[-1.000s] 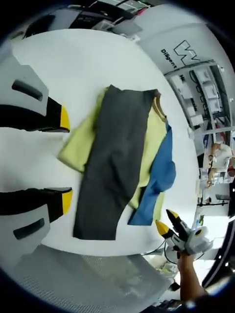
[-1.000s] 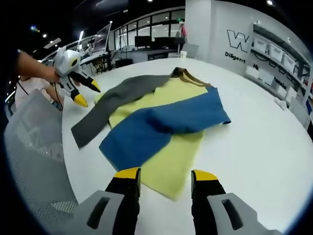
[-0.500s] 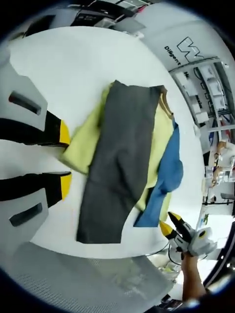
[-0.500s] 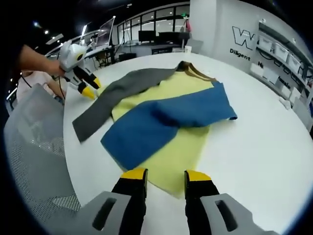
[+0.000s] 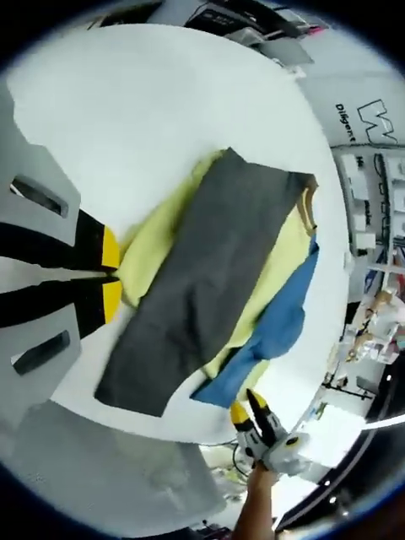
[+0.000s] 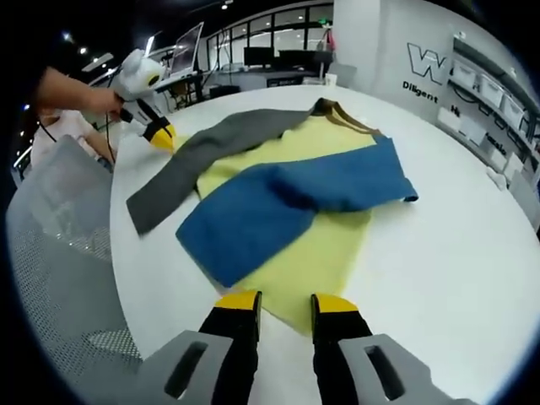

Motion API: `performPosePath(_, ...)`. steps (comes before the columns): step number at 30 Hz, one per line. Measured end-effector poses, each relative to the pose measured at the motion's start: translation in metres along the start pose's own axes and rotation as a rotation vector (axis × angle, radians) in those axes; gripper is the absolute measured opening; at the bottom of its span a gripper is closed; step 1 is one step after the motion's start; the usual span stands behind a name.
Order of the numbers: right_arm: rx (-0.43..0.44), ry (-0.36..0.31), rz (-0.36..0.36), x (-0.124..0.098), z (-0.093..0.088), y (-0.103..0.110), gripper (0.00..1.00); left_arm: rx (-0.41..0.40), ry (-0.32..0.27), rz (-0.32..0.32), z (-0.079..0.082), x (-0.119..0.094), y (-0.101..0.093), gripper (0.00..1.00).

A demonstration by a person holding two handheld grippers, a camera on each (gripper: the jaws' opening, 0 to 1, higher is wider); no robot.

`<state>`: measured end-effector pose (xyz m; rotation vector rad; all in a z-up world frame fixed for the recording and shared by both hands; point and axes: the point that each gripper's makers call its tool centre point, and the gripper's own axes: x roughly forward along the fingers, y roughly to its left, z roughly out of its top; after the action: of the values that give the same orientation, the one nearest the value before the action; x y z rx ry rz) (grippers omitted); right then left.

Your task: Fold the garment on the visible template until the final outline fits inside the template.

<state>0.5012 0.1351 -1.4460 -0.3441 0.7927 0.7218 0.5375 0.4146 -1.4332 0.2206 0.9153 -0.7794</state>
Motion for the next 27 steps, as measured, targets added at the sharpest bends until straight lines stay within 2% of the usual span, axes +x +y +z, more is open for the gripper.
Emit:
performPosePath(3,-0.005,0.0,0.004,0.0,0.0,0.0,0.18,-0.012,-0.007,-0.009,0.003,-0.002,-0.001,0.03)
performPosePath(8,-0.019,-0.004,0.01,0.0,0.001,0.0,0.17,-0.056,-0.048,-0.054,0.019,-0.01,-0.006,0.03)
performPosePath(12,-0.029,-0.003,0.011,0.001,0.002,0.0,0.13,-0.096,-0.088,-0.085,0.04,-0.02,-0.007,0.03)
performPosePath(14,-0.035,0.0,0.008,0.002,0.002,0.0,0.1,-0.154,-0.115,-0.106,0.052,-0.025,-0.006,0.03)
performPosePath(18,-0.067,0.016,-0.001,0.003,0.004,-0.002,0.0,-0.184,-0.157,-0.091,0.069,-0.031,0.004,0.03)
performPosePath(23,-0.071,0.035,0.006,0.003,0.005,-0.002,0.0,-0.253,-0.181,-0.069,0.075,-0.034,0.015,0.03)
performPosePath(27,-0.089,0.016,0.003,-0.003,0.012,-0.004,0.0,-0.282,-0.192,-0.057,0.076,-0.034,0.018,0.03)
